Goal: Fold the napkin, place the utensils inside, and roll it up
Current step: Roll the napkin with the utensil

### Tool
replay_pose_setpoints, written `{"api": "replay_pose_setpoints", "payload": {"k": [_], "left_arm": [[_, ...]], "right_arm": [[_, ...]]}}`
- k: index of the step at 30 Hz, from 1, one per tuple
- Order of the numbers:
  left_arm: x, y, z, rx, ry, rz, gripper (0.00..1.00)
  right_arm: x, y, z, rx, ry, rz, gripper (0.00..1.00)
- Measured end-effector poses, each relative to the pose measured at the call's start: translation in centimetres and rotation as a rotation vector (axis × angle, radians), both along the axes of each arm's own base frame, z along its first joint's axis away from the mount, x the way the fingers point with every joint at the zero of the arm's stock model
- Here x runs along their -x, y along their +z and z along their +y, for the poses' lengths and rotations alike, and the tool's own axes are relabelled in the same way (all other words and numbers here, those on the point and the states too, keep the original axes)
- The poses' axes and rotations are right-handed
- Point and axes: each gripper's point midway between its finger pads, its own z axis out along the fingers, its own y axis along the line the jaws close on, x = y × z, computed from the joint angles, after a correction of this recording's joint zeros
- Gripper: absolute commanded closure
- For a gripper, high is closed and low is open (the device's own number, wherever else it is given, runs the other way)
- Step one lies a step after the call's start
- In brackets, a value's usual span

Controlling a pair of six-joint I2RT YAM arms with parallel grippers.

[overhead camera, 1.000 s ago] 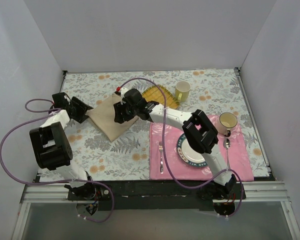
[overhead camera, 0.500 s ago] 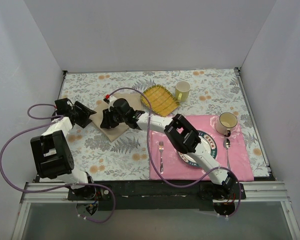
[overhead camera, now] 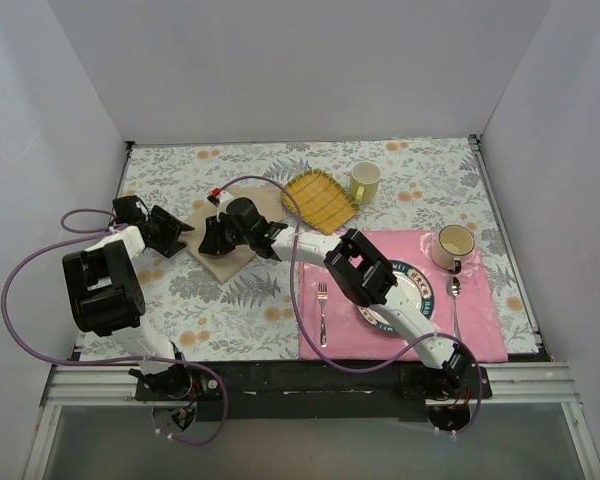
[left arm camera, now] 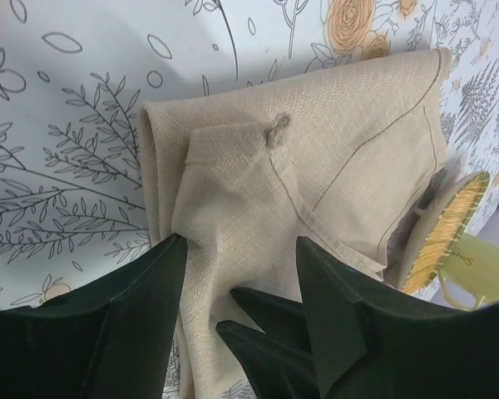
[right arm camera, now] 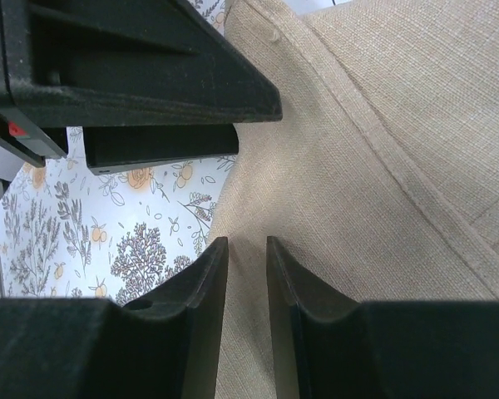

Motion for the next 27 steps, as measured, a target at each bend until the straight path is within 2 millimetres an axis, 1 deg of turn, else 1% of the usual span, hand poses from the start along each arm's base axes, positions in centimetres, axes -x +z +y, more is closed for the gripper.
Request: {"api": "replay_pose_setpoints", "payload": {"k": [7,13,17,22,24,27], "left_arm": [[-0.5,0.5,0.2,-0.005,-0.005,-0.010,0.45],[-0.7,1.0,0.3,-0.011,-0.003,-0.012,0.41],[-0.3,1.3,0.8,-0.030,0.028,0.005,0.41],[0.0,2.8,0.8,-0.037,0.049,-0.020,0.42],[0.0,3.6,0.8,-0.038,0.049,-0.039,0.41],[-0.1,4.3,0.7,-0.036,0.052,-0.057,0.36]], "right_arm": [[-0.1,0.0,0.0,-0.001,0.001,-0.006,0.66],[-0.2,0.3,-0.1,0.004,0.002,-0.022,0.64],[-0.3,0.6,-0.4,0.026,0.001,-0.036,0.64],[-0.5,1.7,-0.8,0.044,0.002,-0.075,0.63],[-0.6,1.9,-0.9,0.049,0.000,-0.089,0.63],[-0.7,1.8,-1.0,0.059,0.001,-0.095,0.63]]}}
